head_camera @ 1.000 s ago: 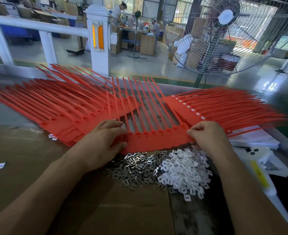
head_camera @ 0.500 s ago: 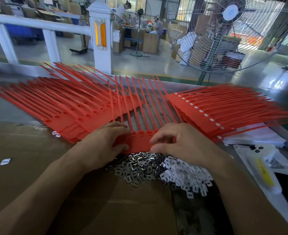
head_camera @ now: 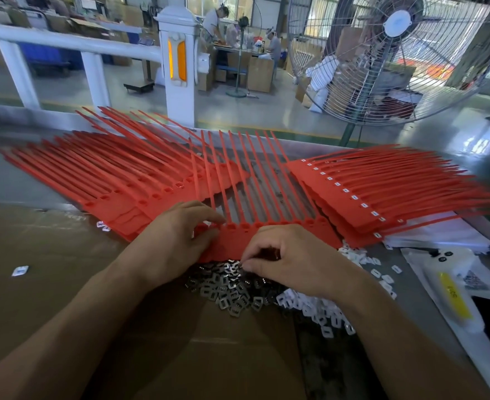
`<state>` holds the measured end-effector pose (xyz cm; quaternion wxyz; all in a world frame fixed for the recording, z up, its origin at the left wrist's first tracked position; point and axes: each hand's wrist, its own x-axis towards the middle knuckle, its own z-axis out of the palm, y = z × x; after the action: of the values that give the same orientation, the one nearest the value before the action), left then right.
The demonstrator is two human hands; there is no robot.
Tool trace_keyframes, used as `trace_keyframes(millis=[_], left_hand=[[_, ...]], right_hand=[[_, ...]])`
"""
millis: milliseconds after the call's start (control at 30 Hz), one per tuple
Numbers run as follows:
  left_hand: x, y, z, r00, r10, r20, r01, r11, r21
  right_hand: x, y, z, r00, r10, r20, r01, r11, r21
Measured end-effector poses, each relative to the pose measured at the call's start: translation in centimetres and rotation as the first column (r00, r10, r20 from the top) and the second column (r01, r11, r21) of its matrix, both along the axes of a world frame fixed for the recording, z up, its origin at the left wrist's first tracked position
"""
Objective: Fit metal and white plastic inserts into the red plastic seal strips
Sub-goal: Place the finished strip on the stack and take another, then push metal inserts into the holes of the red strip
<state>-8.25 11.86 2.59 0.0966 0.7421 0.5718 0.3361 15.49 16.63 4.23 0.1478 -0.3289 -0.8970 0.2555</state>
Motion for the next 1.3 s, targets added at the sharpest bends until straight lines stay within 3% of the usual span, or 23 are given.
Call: trace_keyframes(millis=[200, 333, 667, 1000, 1300], left_hand=[[0.7, -0.1, 0.2, 0.995, -0.013, 0.1, 0.007, 0.998, 0.064], [1.5, -0.3, 0.2, 0.985, -0.072, 0.155, 0.054, 0.991, 0.119], [2.6, 0.0, -0.1, 0.987, -0.145, 0.063, 0.128, 0.965, 0.227], [2.8, -0.1, 0.4, 0.992, -0.108, 0.069, 0.086, 0.96, 0.267], [3.0, 0.0, 0.5, 0.992, -0.103, 0.068, 0.075, 0.941, 0.331]], right_hand=[[-0.2, 0.2, -0.5, 0.947, -0.246, -0.206, 0.215, 0.963, -0.163], [-0.4, 0.5, -0.6, 0.888, -0.356, -0.291, 0.26, 0.91, -0.322], [-1.1, 0.2, -0.4, 0.91, -0.325, -0.259, 0.205, 0.893, -0.401], [-1.2, -0.2, -0.1, 0.87, -0.321, -0.373, 0.203, 0.925, -0.323], [-1.2, -0.1, -0.2, 0.852, -0.363, -0.377, 0.181, 0.881, -0.438]])
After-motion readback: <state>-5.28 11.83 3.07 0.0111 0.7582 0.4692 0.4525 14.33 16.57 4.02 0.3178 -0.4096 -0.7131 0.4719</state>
